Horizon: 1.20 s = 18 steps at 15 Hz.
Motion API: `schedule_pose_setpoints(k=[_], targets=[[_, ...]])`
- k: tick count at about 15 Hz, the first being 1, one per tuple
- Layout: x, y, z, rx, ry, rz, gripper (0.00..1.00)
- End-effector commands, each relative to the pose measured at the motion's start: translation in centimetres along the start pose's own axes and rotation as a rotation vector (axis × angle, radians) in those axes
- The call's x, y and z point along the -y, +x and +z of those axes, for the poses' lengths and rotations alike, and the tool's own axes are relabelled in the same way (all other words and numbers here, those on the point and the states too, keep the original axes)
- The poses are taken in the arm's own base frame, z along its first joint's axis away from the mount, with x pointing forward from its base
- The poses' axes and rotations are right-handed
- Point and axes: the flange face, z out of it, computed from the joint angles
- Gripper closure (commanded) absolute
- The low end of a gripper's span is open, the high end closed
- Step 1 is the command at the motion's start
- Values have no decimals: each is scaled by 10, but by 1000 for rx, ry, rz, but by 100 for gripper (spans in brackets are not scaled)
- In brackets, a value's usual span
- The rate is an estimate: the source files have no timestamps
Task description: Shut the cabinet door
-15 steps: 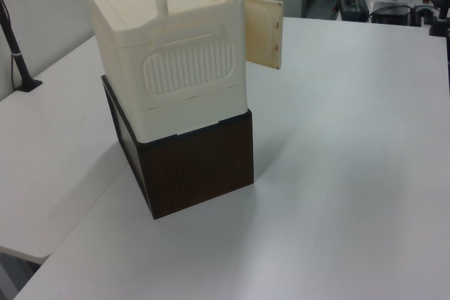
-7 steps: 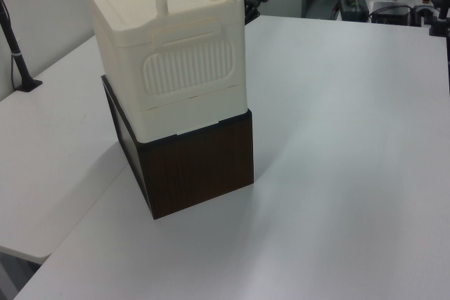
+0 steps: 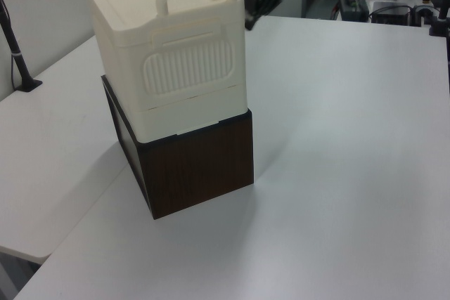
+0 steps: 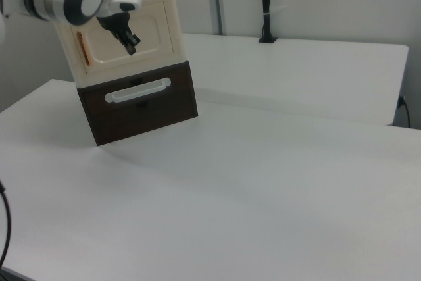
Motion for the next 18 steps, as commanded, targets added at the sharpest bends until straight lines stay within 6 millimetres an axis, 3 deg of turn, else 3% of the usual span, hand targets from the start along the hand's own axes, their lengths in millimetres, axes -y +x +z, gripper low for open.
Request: schedule_pose_setpoints(k=[1,2,3,6,10,12,14,18], targets=[[-22,-22,-53,95,-90,-31,42],[-26,-27,-63,110,-110,-31,10],[-28,-33,-71,126,-140,-42,0],[-39,-51,-98,184,-210,-60,0],[-87,-63,-141,304,-241,-175,0],[-118,-54,-157,295,-231,-212,0],[-143,-40,-162,282,-227,-240,0],[-167,-25,-151,272,-237,-240,0]])
